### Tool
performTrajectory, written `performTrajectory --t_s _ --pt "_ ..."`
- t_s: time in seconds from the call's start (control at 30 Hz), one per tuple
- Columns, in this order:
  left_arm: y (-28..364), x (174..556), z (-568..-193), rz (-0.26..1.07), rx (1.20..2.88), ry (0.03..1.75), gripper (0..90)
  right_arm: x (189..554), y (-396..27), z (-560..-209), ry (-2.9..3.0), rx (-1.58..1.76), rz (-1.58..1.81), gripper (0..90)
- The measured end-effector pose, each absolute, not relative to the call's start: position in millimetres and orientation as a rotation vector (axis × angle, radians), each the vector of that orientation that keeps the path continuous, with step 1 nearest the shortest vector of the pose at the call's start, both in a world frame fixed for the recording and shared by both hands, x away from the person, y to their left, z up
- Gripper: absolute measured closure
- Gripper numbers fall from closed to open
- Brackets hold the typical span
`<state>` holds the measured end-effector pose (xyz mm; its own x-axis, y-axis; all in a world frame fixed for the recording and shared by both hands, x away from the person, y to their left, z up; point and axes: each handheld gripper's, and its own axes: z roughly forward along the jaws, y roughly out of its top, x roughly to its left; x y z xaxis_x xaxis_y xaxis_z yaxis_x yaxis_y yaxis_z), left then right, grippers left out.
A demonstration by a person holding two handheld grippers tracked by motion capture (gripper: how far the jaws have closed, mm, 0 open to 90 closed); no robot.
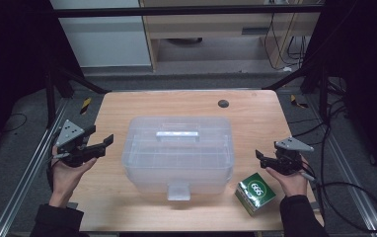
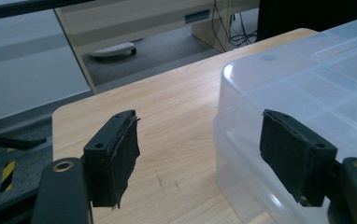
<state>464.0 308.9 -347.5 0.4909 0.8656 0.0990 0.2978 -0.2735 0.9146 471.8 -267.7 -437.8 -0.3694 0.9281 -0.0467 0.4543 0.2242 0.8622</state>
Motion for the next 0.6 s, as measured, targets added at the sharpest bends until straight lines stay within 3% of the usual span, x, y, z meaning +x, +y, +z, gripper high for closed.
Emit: performTrajectory --t_s 0.6 --pt "289.9 459.7 -328.4 0.766 1.93 0.814 25.2 473.9 -266.0 -434.0 1.937 1.252 1.053 21.1"
